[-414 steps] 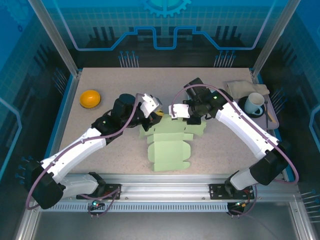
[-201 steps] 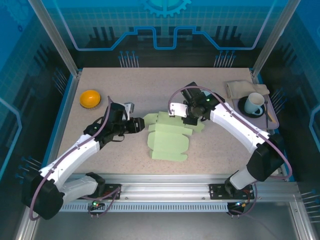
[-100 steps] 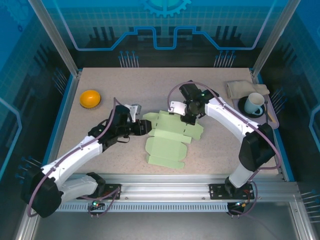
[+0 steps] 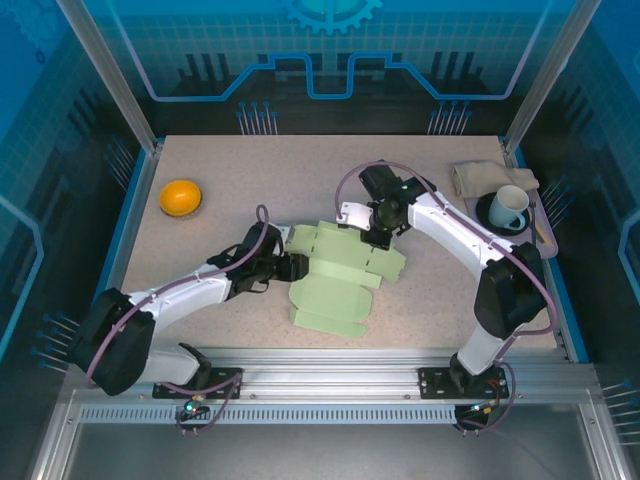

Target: Fold the paper box

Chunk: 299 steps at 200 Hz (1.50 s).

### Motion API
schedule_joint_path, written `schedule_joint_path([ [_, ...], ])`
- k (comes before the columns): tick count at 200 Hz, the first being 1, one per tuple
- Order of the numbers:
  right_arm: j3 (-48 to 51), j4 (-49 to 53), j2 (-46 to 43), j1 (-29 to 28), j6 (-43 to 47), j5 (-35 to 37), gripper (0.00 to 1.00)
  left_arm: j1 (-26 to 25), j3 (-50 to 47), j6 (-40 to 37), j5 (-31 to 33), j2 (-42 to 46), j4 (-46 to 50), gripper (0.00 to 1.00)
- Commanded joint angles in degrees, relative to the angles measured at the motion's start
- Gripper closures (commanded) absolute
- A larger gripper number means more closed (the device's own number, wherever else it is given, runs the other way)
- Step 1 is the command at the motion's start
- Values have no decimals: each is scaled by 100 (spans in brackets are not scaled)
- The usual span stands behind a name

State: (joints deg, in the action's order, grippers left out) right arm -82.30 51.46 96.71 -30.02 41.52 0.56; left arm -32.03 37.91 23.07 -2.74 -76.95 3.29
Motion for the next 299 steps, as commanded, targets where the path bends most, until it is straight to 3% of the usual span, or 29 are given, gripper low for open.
schedule_joint_path([
  [1, -59, -47, 19, 66, -141, -283, 100, -196, -100, 228, -77, -176, -582, 45],
  [61, 79, -159, 7, 58, -248, -457, 100, -341, 122, 670, -143, -570, -1090, 46],
  [89, 250, -250, -25, 70, -263, -397, 100, -349, 348, 489, 402, -535, -509, 46],
  [111, 290, -266, 9, 127, -208, -202, 100, -267, 357, 144, 764, 63, 171, 46],
  [140, 329, -405, 48, 163, -17, 23, 100, -49, -143, -499, 864, 1577, 428, 45],
  [163, 472, -712, -43, 169, 269, 99, 100, 304, -392, -656, 1401, 2732, 627, 34],
  [176, 577, -971, -152, 163, 417, 181, 100, 645, -442, -386, 1644, 2907, 674, 34],
  [197, 718, -1330, -315, 140, 704, 382, 100, 1100, -312, -36, 1368, 2566, 837, 37],
  [224, 1717, -3010, -779, -124, 1730, 1027, 100, 1105, -399, -20, 1233, 2099, 480, 38],
  [249, 2307, -4351, -1042, -227, 1938, 1501, 100, 1103, -680, 72, 918, 1932, -45, 38],
  [299, 3773, -7209, -1354, -405, 2817, 1785, 100, 1017, -1213, 22, 351, 1726, -808, 39],
])
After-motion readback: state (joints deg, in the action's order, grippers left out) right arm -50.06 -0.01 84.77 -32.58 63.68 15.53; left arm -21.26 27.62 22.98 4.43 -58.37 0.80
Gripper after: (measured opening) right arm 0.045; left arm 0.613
